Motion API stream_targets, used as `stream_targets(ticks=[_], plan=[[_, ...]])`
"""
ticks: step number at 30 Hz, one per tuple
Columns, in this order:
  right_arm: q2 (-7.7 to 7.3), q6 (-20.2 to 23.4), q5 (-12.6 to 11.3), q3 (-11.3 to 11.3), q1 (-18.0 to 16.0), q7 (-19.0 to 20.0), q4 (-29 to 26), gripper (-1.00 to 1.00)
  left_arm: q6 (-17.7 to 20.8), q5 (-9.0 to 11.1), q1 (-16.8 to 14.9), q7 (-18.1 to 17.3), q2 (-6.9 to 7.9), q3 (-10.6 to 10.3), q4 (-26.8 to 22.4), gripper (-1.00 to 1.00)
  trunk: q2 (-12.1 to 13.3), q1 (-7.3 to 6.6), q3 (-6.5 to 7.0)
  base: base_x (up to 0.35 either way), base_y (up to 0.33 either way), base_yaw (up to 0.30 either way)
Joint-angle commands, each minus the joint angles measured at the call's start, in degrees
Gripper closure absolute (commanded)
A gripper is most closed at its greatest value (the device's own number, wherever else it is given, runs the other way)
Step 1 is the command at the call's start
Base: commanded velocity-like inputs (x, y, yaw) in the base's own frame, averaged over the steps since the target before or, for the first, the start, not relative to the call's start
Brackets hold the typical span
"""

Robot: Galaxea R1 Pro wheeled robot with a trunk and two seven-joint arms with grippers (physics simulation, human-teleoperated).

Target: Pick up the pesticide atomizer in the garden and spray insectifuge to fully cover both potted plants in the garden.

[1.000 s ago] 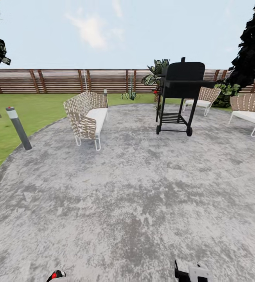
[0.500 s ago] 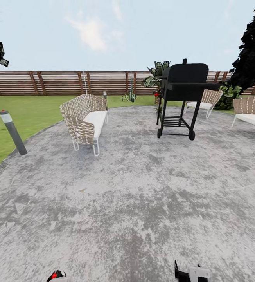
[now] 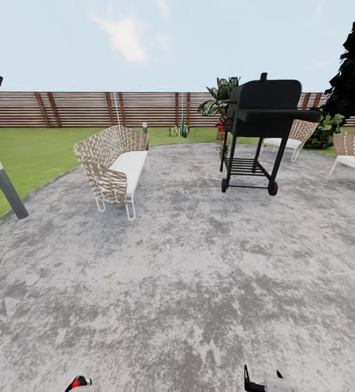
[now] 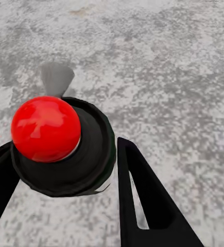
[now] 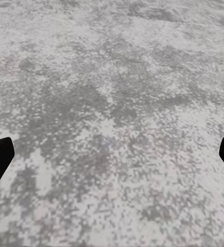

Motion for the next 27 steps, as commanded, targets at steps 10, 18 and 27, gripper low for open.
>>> stream_targets(ticks=[10, 18, 27], plan=[[0.04, 0.0, 0.11, -0.15, -0.03, -0.17, 8.24, -1.0, -0.23, 0.44, -0.03, 0.14, 0.04, -0.39, 0.05, 1.0, -0.02, 0.02, -0.05, 0.34, 0.0, 0.0], [-0.02, 0.08, 0.14, -0.15, -0.03, -0.17, 9.72, -1.0, -0.25, 0.44, -0.03, 0.11, 0.02, -0.39, 0.05, 1.0, -0.02, 0.02, -0.05, 0.34, 0.0, 0.0], [-0.02, 0.08, 0.13, -0.15, -0.03, -0.17, 9.73, -1.0, -0.25, 0.44, -0.03, 0.1, -0.01, -0.39, 0.05, 1.0, -0.02, 0.02, -0.05, 0.34, 0.0, 0.0]])
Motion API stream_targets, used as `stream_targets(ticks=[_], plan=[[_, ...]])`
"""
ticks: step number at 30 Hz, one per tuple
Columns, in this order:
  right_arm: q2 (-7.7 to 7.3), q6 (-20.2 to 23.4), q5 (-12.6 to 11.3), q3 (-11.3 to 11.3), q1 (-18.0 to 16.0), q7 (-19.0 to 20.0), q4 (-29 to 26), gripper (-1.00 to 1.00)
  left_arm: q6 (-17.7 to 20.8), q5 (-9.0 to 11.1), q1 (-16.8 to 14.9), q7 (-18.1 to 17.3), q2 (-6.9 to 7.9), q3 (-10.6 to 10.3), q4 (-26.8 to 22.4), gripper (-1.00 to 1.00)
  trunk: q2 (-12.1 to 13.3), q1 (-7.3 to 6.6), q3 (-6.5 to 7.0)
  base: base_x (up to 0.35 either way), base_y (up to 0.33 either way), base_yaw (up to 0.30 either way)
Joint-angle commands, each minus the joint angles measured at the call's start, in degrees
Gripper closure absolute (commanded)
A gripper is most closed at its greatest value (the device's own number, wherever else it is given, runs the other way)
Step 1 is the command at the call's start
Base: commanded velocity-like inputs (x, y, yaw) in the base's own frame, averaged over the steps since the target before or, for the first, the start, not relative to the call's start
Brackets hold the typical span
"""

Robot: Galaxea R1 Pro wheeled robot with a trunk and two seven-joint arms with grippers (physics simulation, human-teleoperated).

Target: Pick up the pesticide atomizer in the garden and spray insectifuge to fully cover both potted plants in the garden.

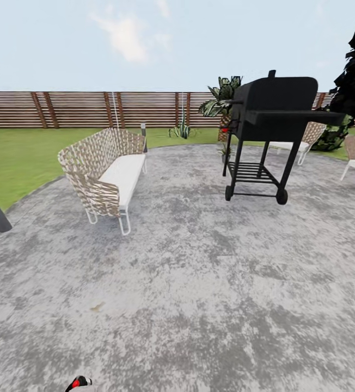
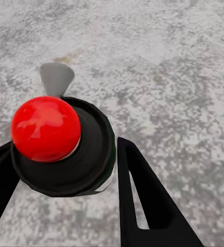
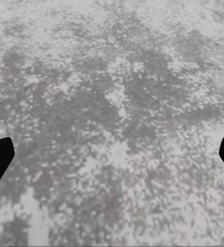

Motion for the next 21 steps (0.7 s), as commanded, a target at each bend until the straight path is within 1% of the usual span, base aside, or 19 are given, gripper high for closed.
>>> stream_targets(ticks=[1, 21], plan=[[0.01, -0.13, 0.1, 0.0, -0.03, -0.21, 0.03, -1.0, -0.17, 0.49, -0.03, 0.14, 0.02, -0.41, 0.02, 1.0, -0.02, 0.02, -0.05, 0.34, 0.0, 0.0], [0.01, -0.13, 0.14, 0.0, -0.03, -0.21, 0.03, -1.0, -0.17, 0.49, -0.03, 0.11, -0.07, -0.41, 0.02, 1.0, -0.02, 0.02, -0.05, 0.34, 0.0, 0.0]])
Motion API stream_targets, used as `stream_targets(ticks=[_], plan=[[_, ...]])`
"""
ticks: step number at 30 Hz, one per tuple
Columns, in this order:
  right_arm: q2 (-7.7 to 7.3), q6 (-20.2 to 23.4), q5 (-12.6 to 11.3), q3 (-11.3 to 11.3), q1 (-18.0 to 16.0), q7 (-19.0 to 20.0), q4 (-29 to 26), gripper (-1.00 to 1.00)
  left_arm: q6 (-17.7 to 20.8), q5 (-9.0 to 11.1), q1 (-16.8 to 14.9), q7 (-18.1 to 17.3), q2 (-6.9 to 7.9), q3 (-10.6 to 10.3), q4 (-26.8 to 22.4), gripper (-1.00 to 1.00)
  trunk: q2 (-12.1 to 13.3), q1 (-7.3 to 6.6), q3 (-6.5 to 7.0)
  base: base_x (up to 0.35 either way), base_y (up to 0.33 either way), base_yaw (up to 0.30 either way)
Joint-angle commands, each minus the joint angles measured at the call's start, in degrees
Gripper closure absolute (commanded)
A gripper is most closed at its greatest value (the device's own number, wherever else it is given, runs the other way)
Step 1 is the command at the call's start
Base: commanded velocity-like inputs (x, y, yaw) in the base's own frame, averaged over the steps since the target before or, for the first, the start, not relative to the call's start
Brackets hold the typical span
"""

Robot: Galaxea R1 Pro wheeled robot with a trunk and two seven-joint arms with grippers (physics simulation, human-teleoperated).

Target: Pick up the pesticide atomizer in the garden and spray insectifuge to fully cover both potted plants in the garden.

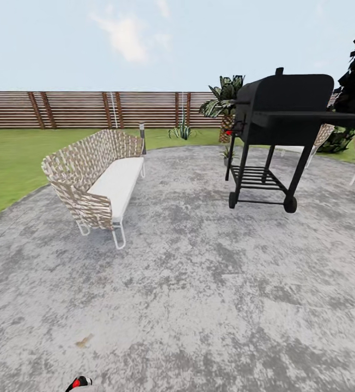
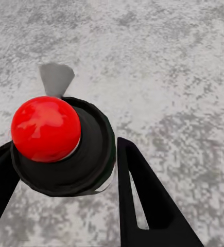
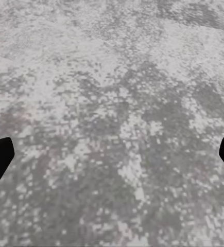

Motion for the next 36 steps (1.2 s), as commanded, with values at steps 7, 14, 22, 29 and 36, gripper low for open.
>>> stream_targets(ticks=[7, 14, 22, 29, 36], plan=[[-0.04, -0.16, 0.08, 0.0, -0.03, -0.25, 0.03, -1.0, -0.17, 0.49, -0.03, 0.13, 0.02, -0.41, 0.02, 1.0, -0.02, 0.02, -0.05, 0.34, 0.0, 0.0], [-0.29, -0.22, -0.29, -0.51, -0.03, -0.56, -3.14, -1.0, -0.17, 0.49, -0.03, 0.13, 0.02, -0.41, 0.02, 1.0, -0.02, 0.02, -0.05, 0.34, 0.0, 0.0], [-0.57, -0.3, -0.27, -0.77, -0.03, -0.65, -10.03, -1.0, -0.11, 0.52, -0.03, 0.13, 0.02, -0.41, 0.02, 1.0, -0.02, 0.02, -0.05, 0.34, 0.0, 0.0], [-0.12, -0.9, -0.04, -0.2, -0.03, -0.38, -10.07, -1.0, -0.09, 0.55, -0.03, 0.13, -0.06, -0.41, 0.02, 1.0, -0.02, 0.02, -0.05, 0.34, 0.0, 0.0], [-0.22, -0.84, 0.2, 0.24, -0.03, -0.05, -9.99, -1.0, -0.08, 0.54, -0.03, 0.13, -0.07, -0.41, 0.02, 1.0, -0.02, 0.02, -0.05, 0.34, 0.0, 0.0]])
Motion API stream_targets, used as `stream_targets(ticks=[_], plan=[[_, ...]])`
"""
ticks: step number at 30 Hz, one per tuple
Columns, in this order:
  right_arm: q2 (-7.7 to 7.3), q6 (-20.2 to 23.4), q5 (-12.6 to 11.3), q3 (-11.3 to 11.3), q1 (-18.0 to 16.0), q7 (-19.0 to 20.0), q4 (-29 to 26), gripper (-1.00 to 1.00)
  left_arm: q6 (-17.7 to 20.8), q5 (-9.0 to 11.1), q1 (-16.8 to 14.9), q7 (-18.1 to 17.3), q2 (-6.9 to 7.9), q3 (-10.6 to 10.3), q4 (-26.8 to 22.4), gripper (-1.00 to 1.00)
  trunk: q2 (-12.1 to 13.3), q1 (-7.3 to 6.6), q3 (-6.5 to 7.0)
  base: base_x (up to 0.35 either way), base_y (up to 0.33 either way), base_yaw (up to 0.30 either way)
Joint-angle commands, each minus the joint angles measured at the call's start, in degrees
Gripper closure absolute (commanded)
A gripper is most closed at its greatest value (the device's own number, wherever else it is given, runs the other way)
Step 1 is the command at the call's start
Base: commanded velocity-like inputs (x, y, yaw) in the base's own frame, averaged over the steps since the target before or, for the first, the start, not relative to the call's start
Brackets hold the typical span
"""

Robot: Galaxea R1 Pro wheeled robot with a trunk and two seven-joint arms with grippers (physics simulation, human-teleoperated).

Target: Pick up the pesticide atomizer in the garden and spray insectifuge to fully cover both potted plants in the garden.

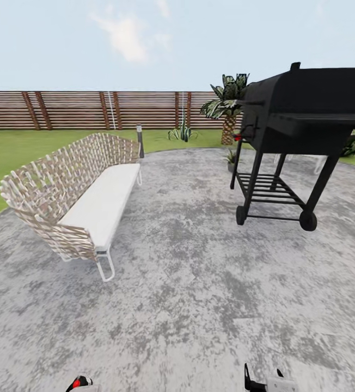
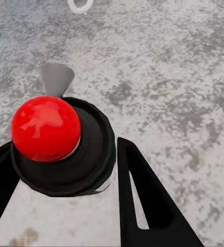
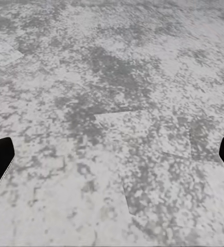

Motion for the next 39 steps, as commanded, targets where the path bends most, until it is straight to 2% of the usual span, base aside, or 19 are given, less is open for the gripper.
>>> stream_targets(ticks=[1, 39], plan=[[-0.07, -0.13, 0.12, 0.03, -0.03, -0.21, 0.03, -1.0, -0.17, 0.48, -0.03, 0.13, 0.02, -0.41, 0.02, 1.0, -0.02, 0.02, -0.05, 0.34, 0.0, 0.0], [-0.19, -0.13, 0.04, -0.14, -0.03, -0.47, 0.02, -1.0, -0.17, 0.53, -0.03, 0.13, 0.02, -0.41, 0.02, 1.0, -0.02, 0.02, -0.05, 0.339, -0.013, 0.0]])
